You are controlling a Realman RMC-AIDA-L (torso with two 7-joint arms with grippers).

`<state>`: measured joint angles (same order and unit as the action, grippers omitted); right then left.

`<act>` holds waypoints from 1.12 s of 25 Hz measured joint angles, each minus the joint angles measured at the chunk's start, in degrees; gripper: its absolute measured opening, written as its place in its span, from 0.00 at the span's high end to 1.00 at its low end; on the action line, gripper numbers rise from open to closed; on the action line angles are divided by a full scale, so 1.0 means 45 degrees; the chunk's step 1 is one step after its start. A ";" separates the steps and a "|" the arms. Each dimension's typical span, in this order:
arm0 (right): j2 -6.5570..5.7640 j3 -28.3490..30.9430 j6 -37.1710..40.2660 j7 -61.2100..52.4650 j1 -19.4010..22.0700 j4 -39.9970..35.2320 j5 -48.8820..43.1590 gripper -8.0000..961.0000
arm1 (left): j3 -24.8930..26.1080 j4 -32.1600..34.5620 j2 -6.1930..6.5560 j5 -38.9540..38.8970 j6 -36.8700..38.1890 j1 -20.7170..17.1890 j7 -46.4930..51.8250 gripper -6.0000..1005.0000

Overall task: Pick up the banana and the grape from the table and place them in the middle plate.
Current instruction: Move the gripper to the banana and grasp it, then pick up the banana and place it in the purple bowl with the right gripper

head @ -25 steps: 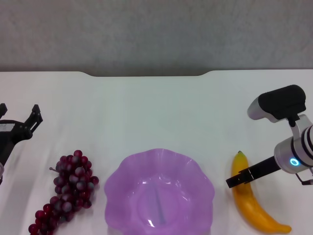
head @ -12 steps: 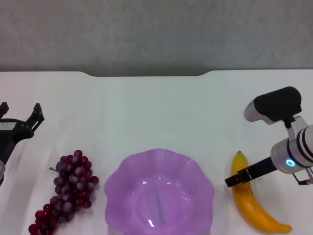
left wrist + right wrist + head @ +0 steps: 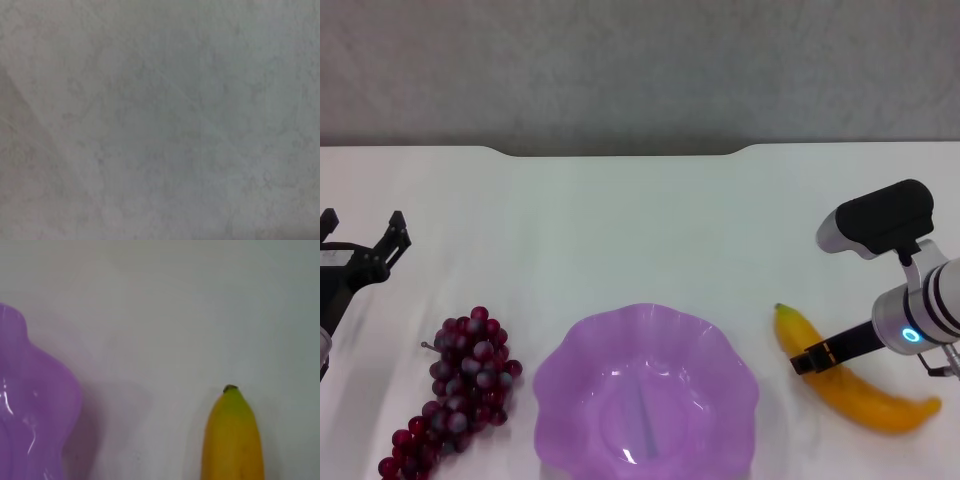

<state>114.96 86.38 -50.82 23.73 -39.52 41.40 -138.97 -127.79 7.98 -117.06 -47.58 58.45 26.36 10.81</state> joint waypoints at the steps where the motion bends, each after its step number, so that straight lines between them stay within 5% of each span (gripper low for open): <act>1: -0.0001 -0.0020 0.0075 0.0005 -0.0001 -0.0001 -0.0006 0.33 | 0.0001 -0.0005 0.0004 -0.0007 0.0000 0.0000 0.0000 0.12; 10: 0.0000 -0.0758 0.0943 0.0117 0.0721 0.0965 0.0014 0.48 | 0.0051 -0.0078 0.0004 -0.0051 0.0000 -0.0056 -0.0001 0.12; 17: -0.0070 -0.0442 0.1680 0.0370 0.3897 0.5966 -0.0047 0.48 | 0.0115 -0.0119 0.0021 -0.0085 -0.0001 -0.0150 0.0000 0.12; 21: -0.0078 -0.0020 0.1074 0.0956 0.4970 0.8485 0.0354 0.48 | 0.0118 -0.0126 0.0029 -0.0092 0.0000 -0.0156 0.0000 0.12; 28: -0.0044 -0.0260 0.0139 0.2178 0.3705 0.8120 0.1824 0.48 | 0.0119 -0.0133 0.0036 -0.0092 -0.0001 -0.0071 -0.0111 0.12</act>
<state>114.76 85.21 -50.19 33.53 -22.84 77.94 -130.77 -127.26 7.38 -116.89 -47.99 58.44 26.04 10.31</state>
